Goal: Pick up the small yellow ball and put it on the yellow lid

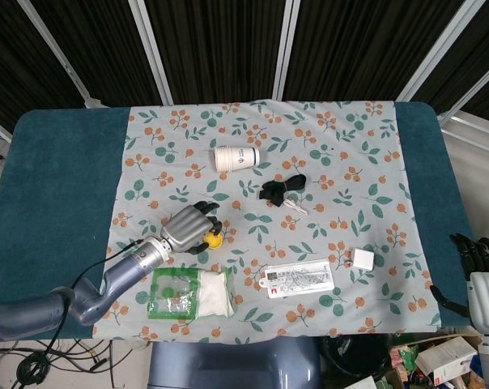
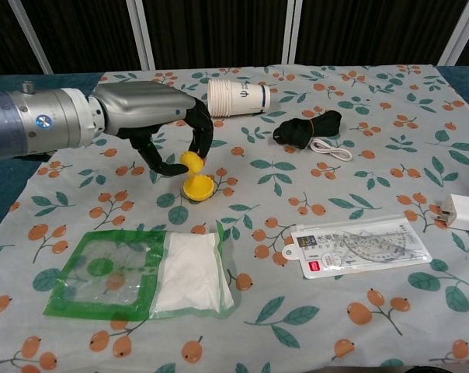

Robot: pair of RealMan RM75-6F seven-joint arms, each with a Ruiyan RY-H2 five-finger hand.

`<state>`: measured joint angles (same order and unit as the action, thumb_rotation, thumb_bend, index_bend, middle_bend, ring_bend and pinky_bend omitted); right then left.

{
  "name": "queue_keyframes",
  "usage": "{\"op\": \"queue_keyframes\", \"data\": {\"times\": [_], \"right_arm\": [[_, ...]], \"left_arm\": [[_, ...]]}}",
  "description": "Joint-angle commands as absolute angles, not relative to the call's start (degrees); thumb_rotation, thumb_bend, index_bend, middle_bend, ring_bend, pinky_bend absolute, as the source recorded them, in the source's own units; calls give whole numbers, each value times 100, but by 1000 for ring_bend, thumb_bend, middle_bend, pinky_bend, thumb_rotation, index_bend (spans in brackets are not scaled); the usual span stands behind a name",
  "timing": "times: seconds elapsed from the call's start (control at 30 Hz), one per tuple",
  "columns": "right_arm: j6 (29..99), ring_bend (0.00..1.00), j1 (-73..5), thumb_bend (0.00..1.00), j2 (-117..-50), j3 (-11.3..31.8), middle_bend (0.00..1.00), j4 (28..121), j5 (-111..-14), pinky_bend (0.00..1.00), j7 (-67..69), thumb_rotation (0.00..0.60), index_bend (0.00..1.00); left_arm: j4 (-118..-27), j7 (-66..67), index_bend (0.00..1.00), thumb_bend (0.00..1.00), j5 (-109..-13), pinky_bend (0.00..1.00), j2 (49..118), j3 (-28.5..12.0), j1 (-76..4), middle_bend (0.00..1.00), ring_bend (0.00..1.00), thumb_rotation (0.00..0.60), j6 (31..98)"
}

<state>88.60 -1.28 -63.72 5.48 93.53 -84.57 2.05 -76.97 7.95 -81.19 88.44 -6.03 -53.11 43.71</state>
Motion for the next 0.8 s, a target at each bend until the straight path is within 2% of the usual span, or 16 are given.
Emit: {"op": "queue_keyframes", "data": {"times": [0.03,0.33,0.47,0.63,0.73,0.8], "right_arm": [[8843,110,-128,125,-6368,551,87,9355,-8436,189,217,600,108],[8829,110,-133,125,-6360,562,87,9354,-8414,189,234,600,108],[8819,110,-137,125,-6361,554,87,9352,-8425,190,234,600,108],[8821,110,-135,125,-6358,556,87,9353,-8420,190,239,600,108],[8816,110,-137,124,-6358,556,87,9352,-8422,190,239,600,108],[8814,110,-138,125,-6356,555,87,9351,-8424,190,242,600,108]], "left_arm": [[-7510,882,459,420,-7964,210,9027,-642,-5388,488,111,600,4244],[-7124,964,449,412,-7800,210,9331,-595,-5473,481,110,600,4065],[-7074,977,411,349,-7776,203,9356,-575,-5484,446,102,600,4041],[-7181,1147,164,263,-7603,123,9255,-521,-5554,214,19,600,3770],[-7278,1275,93,241,-7515,80,9197,-524,-5570,135,0,600,3746],[-7366,1319,83,239,-7465,67,9152,-545,-5570,122,0,600,3769]]}}
